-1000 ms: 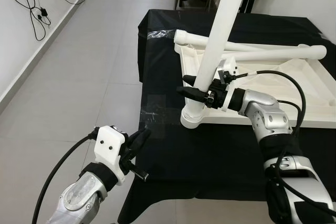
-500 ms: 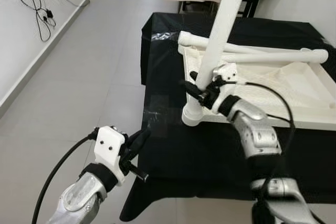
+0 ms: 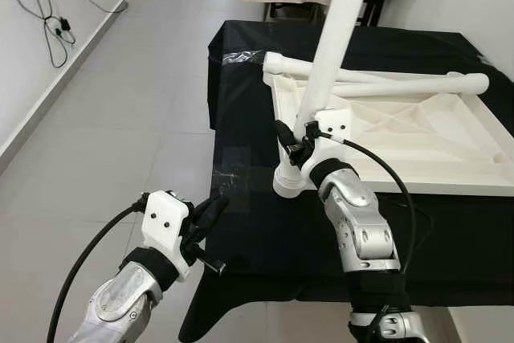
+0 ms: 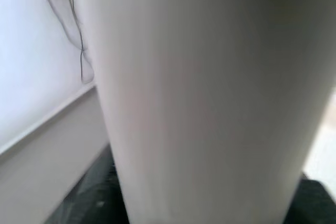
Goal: Building children table
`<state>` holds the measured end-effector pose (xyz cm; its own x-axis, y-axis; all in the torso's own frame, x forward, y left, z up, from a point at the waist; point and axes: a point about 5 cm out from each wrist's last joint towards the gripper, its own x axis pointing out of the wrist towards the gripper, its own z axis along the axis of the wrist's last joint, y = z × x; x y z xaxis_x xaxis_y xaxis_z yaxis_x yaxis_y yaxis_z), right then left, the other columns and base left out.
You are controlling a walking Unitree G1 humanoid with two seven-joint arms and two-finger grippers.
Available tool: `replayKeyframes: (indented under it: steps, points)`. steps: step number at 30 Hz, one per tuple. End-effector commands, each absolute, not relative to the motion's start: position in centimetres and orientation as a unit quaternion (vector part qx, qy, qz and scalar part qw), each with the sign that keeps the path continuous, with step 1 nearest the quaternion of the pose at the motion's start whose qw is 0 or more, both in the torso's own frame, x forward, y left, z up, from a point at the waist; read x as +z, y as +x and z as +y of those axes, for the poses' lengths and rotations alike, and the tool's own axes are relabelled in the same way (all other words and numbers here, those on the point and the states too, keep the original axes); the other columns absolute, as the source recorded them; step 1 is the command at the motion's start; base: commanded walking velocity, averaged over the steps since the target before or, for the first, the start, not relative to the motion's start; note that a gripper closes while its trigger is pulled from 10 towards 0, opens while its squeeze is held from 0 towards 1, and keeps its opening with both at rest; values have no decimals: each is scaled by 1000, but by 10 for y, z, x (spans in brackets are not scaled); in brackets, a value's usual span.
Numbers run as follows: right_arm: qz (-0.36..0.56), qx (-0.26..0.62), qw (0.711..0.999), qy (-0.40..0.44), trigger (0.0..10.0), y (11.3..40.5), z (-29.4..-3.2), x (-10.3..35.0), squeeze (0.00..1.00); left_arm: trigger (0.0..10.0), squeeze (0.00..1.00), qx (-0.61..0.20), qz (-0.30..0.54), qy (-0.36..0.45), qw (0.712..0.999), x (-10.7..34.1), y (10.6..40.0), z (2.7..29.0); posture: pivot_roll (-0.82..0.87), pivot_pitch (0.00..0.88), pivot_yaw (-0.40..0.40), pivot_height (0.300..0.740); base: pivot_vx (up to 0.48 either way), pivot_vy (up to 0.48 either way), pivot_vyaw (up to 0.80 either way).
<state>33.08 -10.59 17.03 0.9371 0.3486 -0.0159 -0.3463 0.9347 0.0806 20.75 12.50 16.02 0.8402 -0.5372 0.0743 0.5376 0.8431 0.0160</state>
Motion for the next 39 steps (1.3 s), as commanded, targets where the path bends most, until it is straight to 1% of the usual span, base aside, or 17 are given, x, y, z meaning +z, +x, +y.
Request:
replayKeyframes:
  steps: [1, 3, 4, 5, 8, 10, 12, 14, 18, 19, 21, 22, 23, 27, 32, 38, 39]
  points:
    - [34, 225, 972, 57, 10000, 330, -98, 166, 1000, 10000, 0, -282, -33, -6, 959, 157, 208, 125, 72, 120, -84, 740, 0, 0, 0]
    - [12, 263, 963, 61, 10000, 332, -97, 177, 1000, 10000, 0, -282, -33, -7, 959, 157, 208, 125, 72, 120, -84, 740, 0, 0, 0]
    - [-23, 368, 928, 52, 10000, 335, -98, 197, 604, 10000, 0, -282, -34, -7, 959, 157, 209, 124, 75, 115, -93, 740, 0, 0, 0]
    - [-37, 407, 912, 30, 10000, 336, -101, 204, 0, 10000, 0, -282, -34, -7, 959, 157, 209, 124, 76, 114, -94, 740, 0, 0, 0]
    - [-43, 430, 902, 15, 10000, 336, -104, 207, 0, 10000, 0, -282, -34, -7, 959, 157, 209, 124, 76, 114, -94, 740, 0, 0, 0]
    - [-36, 510, 859, -17, 10000, 336, -110, 207, 0, 10000, 0, -282, -34, -7, 959, 156, 209, 123, 75, 107, -99, 740, 0, 0, 0]
    - [-36, 510, 859, -17, 10000, 336, -110, 207, 0, 10000, 0, -282, -34, -7, 959, 156, 209, 123, 75, 107, -99, 740, 0, 0, 0]
    - [-15, 558, 829, -25, 10000, 344, -115, 205, 0, 10000, 0, -282, -34, -7, 959, 156, 209, 122, 83, 102, -102, 740, 0, 0, 0]
    - [0, 571, 821, -16, 10000, 355, -116, 207, 0, 10000, 0, -282, -34, -8, 959, 155, 209, 120, 85, 100, -103, 740, 0, 0, 0]
    - [10, 583, 813, -11, 6000, 359, -116, 207, 0, 10000, 0, -282, -34, -8, 959, 155, 209, 120, 91, 97, -104, 740, 0, 0, 0]
    - [10, 583, 813, -11, 6000, 359, -116, 207, 0, 10000, 0, -282, -34, -8, 959, 155, 209, 120, 91, 97, -104, 740, 0, 0, 0]
    - [21, 598, 802, -6, 549, 359, -117, 207, 0, 10000, 0, -282, -34, -8, 959, 154, 209, 120, 90, 95, -104, 740, 0, 0, 0]
    - [30, 608, 793, 1, 0, 361, -119, 207, 0, 10000, 0, -282, -33, -9, 959, 154, 209, 120, 90, 95, -103, 740, 0, 0, 0]
    - [38, 615, 788, 2, 0, 363, -124, 205, 0, 10000, 0, -282, -33, -9, 959, 154, 208, 119, 92, 94, -103, 740, 0, 0, 0]
    - [31, 605, 796, 3, 0, 363, -134, 200, 0, 10000, 0, -282, -33, -10, 959, 154, 207, 119, 90, 96, -100, 740, 0, 0, 0]
    - [12, 576, 818, 3, 0, 354, -144, 192, 0, 10000, 0, -282, -34, -10, 959, 155, 207, 120, 77, 109, -89, 740, 0, 0, 0]
    - [12, 554, 833, -7, 0, 351, -144, 187, 0, 10000, 0, -282, -34, -10, 959, 155, 206, 120, 74, 113, -88, 740, 0, 0, 0]
